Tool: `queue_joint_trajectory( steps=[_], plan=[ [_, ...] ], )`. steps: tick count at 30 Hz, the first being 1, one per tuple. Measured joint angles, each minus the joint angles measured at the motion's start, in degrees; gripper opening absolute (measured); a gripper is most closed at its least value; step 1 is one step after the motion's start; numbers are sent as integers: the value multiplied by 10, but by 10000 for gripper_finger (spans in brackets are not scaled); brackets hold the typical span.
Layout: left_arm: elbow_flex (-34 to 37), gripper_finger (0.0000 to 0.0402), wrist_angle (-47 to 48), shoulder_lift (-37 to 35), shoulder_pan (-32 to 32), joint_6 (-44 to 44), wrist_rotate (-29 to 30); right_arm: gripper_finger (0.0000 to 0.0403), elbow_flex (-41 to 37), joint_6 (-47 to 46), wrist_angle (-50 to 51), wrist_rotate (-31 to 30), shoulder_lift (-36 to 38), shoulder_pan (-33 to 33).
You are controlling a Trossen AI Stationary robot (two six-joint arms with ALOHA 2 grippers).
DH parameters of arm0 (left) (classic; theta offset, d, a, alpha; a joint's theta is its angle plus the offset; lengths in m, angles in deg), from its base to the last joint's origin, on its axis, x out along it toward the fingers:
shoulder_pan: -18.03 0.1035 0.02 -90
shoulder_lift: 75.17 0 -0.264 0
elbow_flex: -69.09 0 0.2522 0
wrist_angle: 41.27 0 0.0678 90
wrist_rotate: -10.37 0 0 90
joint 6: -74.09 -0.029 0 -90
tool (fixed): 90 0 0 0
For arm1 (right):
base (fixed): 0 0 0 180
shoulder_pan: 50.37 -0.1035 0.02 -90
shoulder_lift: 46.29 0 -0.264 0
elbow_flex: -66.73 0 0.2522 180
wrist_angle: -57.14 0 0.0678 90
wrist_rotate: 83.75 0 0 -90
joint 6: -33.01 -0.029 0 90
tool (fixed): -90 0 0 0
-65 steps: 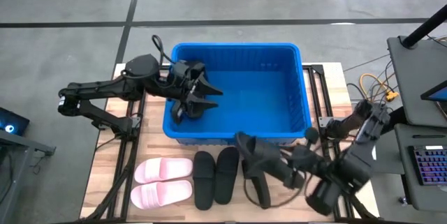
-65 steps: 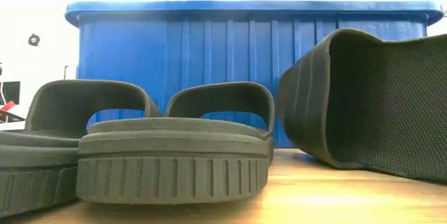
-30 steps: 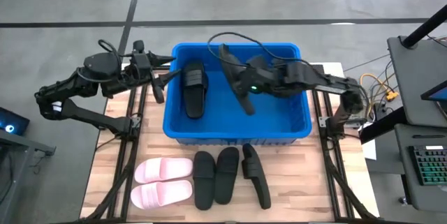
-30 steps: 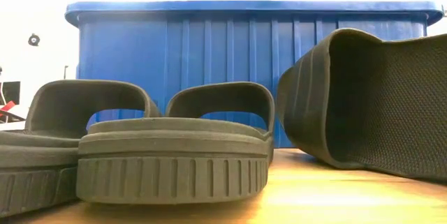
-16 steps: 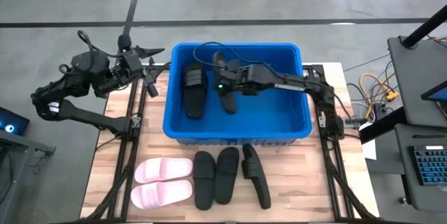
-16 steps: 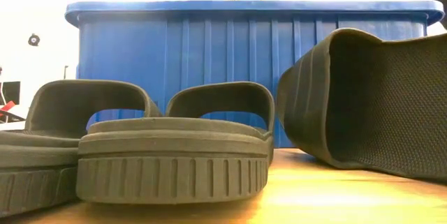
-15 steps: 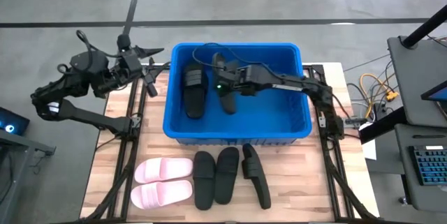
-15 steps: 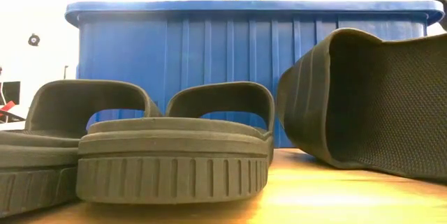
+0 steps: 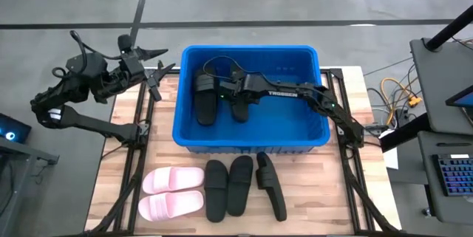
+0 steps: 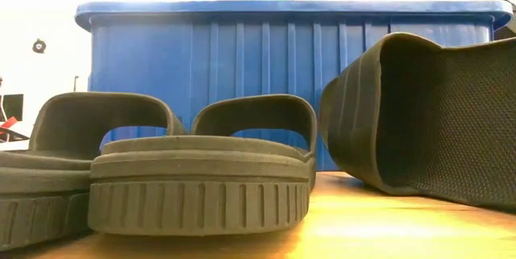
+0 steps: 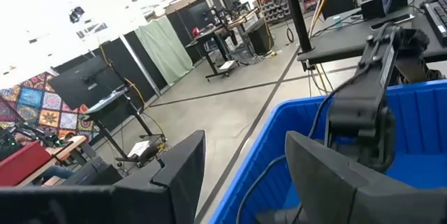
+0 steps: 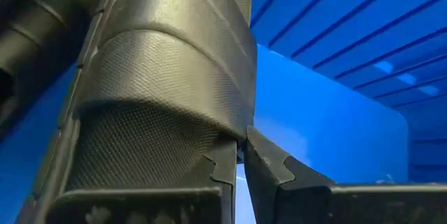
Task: Pick and place slides into bin
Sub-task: Put the black slide into the blue organizer bin
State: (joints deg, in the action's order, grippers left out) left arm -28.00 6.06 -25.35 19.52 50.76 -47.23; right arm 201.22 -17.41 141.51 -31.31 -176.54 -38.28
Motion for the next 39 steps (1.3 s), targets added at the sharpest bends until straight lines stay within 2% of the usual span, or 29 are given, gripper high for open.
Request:
queue_joint_trajectory(
  steps=[7,17,26,33,39],
  plan=[
    [0,184,1,-3,0,0,0,12,0,21,-47,8,-30,13],
    [0,184,35,-9,0,0,0,25,3,37,-71,23,-31,19],
    [0,184,36,-10,0,1,0,109,6,56,-73,96,-31,25],
    [1,184,35,-19,0,2,0,188,10,107,-71,201,-31,26],
    [1,184,35,-33,0,4,0,224,44,124,-67,274,-31,25]
  ],
)
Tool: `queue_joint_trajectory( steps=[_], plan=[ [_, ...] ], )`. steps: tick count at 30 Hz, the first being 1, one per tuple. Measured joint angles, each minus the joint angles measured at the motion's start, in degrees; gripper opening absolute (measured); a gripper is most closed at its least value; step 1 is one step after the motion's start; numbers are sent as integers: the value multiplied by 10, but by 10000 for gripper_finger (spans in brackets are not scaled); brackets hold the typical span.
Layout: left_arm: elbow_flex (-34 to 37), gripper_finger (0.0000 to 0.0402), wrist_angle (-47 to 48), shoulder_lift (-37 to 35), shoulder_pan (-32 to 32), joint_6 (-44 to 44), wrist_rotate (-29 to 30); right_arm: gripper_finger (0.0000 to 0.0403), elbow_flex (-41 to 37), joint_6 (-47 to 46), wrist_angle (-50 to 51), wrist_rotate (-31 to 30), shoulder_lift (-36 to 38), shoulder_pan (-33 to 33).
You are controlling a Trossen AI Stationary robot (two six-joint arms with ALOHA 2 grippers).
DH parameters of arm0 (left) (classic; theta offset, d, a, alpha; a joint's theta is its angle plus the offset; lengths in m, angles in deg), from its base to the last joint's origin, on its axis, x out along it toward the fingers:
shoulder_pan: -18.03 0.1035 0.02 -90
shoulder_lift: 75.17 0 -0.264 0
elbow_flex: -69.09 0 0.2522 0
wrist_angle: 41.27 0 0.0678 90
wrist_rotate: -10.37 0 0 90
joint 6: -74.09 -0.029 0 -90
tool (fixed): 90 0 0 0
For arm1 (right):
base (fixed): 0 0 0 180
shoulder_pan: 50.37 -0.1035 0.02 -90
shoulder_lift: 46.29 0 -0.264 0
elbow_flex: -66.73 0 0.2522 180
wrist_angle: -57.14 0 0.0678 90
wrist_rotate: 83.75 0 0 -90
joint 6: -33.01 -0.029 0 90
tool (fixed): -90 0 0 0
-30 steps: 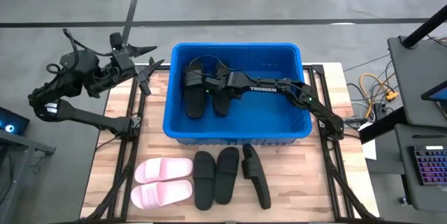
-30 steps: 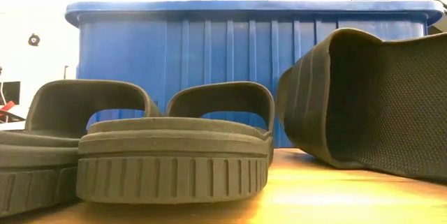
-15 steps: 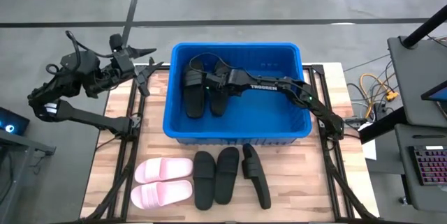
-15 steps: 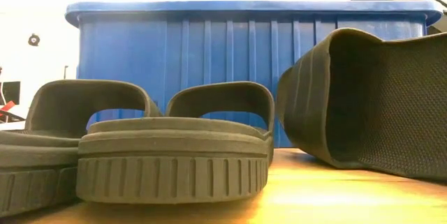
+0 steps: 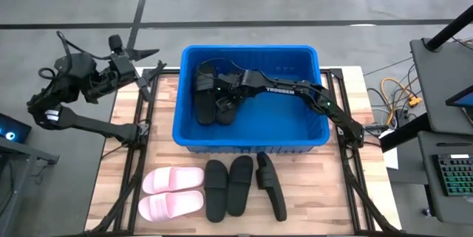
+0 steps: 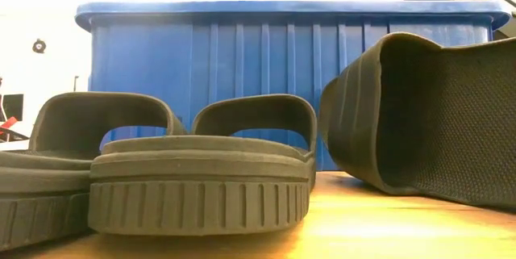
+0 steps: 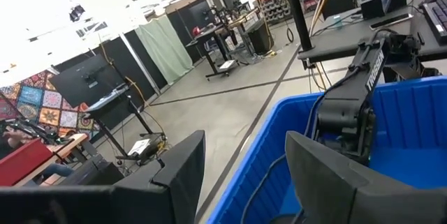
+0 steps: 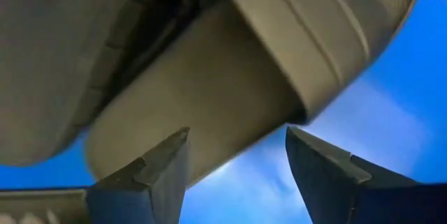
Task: Pick and place slides into bin
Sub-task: Put the black slide into the blue organizer bin
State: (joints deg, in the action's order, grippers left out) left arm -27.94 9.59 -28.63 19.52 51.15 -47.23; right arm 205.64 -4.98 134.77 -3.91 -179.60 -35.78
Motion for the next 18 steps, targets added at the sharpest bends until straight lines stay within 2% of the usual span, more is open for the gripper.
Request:
queue_joint_trajectory(
  steps=[10,18],
  plan=[
    [0,184,0,-16,0,1,0,220,90,125,2,-61,0,1],
    [0,184,-1,-20,0,2,0,219,84,362,5,-29,-4,-1]
  ],
)
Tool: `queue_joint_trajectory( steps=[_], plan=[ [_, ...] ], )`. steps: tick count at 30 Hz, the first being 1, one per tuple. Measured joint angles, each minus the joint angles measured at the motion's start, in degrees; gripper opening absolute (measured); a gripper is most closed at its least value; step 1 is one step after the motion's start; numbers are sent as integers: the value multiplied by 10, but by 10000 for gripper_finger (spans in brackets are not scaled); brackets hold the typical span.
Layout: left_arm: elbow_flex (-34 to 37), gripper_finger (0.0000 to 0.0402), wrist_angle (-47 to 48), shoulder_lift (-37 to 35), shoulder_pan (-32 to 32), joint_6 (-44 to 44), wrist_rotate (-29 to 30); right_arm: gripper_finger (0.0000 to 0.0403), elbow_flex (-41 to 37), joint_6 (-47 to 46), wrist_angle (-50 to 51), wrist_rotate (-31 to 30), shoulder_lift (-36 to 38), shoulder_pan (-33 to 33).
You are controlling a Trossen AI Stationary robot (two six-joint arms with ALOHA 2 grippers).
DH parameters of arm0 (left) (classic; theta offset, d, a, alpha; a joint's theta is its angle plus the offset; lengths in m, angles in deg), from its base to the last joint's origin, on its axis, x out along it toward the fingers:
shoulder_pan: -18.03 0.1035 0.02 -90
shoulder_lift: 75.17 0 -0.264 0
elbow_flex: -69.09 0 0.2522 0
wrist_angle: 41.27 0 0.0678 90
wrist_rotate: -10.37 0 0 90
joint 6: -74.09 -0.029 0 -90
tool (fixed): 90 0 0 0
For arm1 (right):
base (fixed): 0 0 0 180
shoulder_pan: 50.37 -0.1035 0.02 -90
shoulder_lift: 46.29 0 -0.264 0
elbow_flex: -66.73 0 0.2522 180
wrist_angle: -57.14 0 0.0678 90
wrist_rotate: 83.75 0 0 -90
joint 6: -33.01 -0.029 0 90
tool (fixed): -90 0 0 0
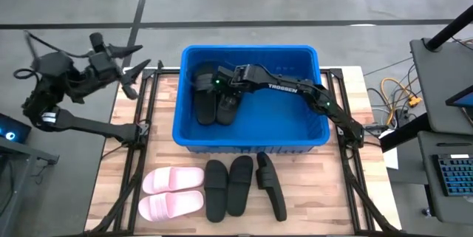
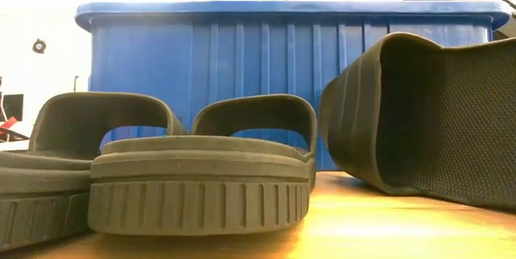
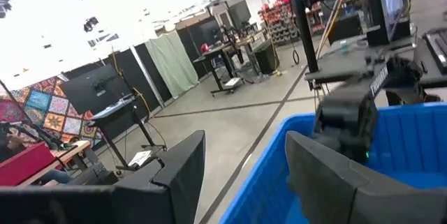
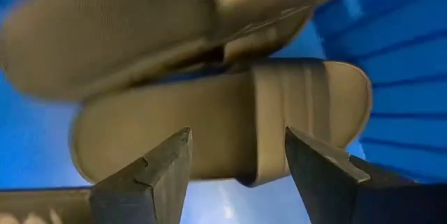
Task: Pick and place slides into bin
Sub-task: Put the black slide into the blue organizer bin
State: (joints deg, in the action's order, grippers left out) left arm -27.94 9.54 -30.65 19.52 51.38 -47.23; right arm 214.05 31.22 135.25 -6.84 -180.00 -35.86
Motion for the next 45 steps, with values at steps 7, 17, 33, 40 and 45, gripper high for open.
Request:
queue_joint_trajectory(
  steps=[7,17,33,40,45],
  plan=[
    [0,184,-1,-8,0,0,1,219,-63,152,-42,-3,-4,1],
    [0,184,0,-29,0,0,12,219,-142,171,-130,-95,-4,8],
    [0,184,0,-38,0,0,11,50,-167,216,-168,-154,-4,11],
    [0,184,0,-37,0,0,19,13,-167,253,-188,-144,-4,12],
    [0,184,0,-37,0,4,27,13,-167,293,-225,-133,-4,12]
  ],
)
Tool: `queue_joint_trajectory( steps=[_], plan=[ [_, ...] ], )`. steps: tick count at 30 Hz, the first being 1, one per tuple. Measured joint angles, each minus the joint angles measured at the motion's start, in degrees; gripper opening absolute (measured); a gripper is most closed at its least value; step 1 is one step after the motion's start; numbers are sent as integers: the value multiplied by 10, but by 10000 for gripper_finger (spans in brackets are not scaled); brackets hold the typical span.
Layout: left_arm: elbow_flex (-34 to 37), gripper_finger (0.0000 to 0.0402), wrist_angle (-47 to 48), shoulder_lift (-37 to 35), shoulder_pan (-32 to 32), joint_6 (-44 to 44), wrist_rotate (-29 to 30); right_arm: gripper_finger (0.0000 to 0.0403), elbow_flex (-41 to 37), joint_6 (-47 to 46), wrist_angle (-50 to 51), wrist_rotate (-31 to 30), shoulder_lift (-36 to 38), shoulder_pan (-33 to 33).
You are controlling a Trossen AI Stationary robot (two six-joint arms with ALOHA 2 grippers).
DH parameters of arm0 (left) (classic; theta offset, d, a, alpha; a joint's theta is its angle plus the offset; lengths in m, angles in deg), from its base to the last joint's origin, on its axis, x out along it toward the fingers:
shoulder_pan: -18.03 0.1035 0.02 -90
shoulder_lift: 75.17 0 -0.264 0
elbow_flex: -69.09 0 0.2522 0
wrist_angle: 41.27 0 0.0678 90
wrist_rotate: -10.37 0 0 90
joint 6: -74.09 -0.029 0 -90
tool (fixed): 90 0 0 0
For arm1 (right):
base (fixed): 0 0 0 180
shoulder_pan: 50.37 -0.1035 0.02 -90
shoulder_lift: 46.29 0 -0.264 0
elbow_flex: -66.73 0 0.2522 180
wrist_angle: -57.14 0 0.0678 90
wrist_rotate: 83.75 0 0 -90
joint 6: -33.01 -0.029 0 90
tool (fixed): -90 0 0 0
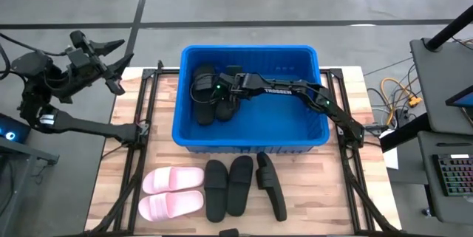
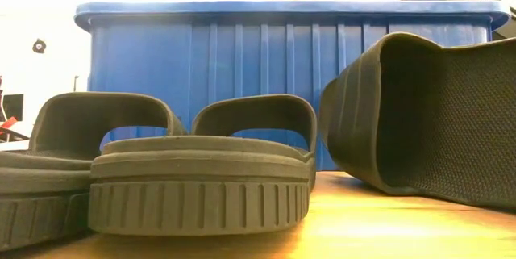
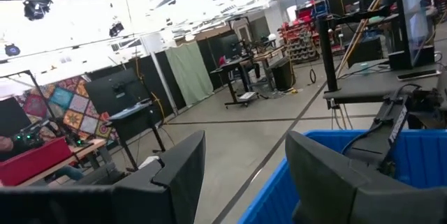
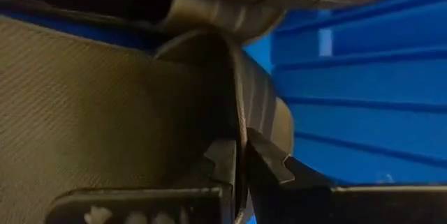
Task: Pick and place slides into bin
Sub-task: Put the black slide into the blue organizer bin
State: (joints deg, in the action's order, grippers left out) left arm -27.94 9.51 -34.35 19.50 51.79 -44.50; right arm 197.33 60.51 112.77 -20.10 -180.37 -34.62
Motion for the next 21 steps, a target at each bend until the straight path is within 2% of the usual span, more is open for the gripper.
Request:
queue_joint_trajectory(
  steps=[3,21],
  plan=[
    [0,184,0,0,0,14,0,13,0,21,1,22,0,0],
    [0,184,1,6,0,25,1,13,-2,101,-5,32,27,2]
  ],
)
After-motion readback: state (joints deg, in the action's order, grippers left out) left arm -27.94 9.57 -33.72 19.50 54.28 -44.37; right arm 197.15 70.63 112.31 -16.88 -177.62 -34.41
